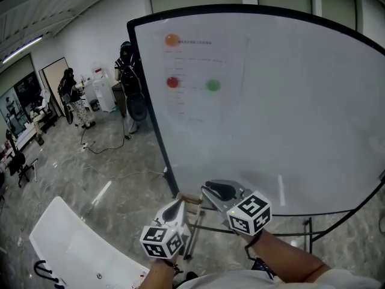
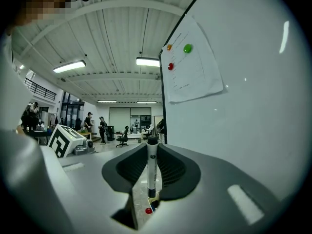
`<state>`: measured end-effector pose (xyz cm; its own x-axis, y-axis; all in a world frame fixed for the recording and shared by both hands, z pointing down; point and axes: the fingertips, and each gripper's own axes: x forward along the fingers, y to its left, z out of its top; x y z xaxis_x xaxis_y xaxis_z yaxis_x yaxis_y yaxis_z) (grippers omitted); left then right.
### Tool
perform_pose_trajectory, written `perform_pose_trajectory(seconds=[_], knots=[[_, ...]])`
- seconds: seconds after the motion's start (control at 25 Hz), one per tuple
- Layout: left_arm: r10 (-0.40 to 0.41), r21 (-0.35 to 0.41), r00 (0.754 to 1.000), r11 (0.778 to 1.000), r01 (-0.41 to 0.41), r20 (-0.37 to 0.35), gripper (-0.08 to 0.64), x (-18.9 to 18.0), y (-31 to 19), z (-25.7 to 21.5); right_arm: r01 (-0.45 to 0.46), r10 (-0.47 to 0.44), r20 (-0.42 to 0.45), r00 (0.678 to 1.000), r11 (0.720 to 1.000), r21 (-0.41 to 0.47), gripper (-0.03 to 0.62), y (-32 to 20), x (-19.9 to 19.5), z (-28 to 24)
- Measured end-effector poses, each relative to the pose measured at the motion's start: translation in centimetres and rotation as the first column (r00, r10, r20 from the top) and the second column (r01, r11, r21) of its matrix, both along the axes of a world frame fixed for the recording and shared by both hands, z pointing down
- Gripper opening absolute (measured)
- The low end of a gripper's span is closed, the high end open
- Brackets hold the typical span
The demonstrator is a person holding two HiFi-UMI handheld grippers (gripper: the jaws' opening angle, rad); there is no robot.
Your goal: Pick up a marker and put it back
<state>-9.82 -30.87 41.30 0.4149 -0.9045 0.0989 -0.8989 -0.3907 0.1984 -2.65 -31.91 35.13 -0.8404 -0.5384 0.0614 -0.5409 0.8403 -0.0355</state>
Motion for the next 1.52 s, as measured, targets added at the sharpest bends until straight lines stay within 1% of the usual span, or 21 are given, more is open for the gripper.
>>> perform_pose_trajectory(seconds=[0.24, 0.44, 0.64, 0.96, 1.16, 1.36, 1.52], knots=[[-0.017, 0.000, 1.000, 1.000, 0.017, -0.009, 0.002, -0.5, 0.2, -0.1, 0.009, -0.009, -0.001, 1.000, 1.000, 0.009, 0.067, 0.3, -0.1, -0.1], [-0.022, 0.001, 1.000, 1.000, 0.022, -0.010, 0.002, -0.9, 0.5, -0.2, 0.021, -0.021, -0.001, 1.000, 1.000, -0.004, 0.067, 0.1, -0.7, 0.3], [-0.051, -0.015, 0.999, 0.999, 0.051, -0.010, 0.002, -2.8, 0.8, 0.4, 0.042, -0.043, -0.028, 0.999, 0.999, -0.032, 0.067, -0.7, -1.7, 1.7], [-0.085, -0.052, 0.996, 0.995, 0.084, -0.021, 0.002, -5.4, 0.0, 2.3, 0.054, -0.060, -0.056, 0.997, 0.992, -0.111, 0.067, -3.4, -3.4, 6.4], [-0.089, -0.068, 0.996, 0.994, 0.088, -0.025, 0.002, -6.4, -0.7, 3.1, 0.061, -0.074, -0.078, 0.994, 0.986, -0.154, 0.067, -4.7, -4.6, 10.2], [-0.094, -0.085, 0.995, 0.992, 0.093, -0.016, 0.002, -7.4, -1.5, 4.0, 0.044, -0.063, -0.094, 0.994, 0.979, -0.199, 0.067, -6.3, -5.6, 14.1], [-0.099, -0.118, 0.995, 0.988, 0.096, -0.013, 0.002, -8.1, -2.2, 5.6, 0.033, -0.061, -0.111, 0.992, 0.971, -0.239, 0.067, -7.2, -6.1, 17.3]])
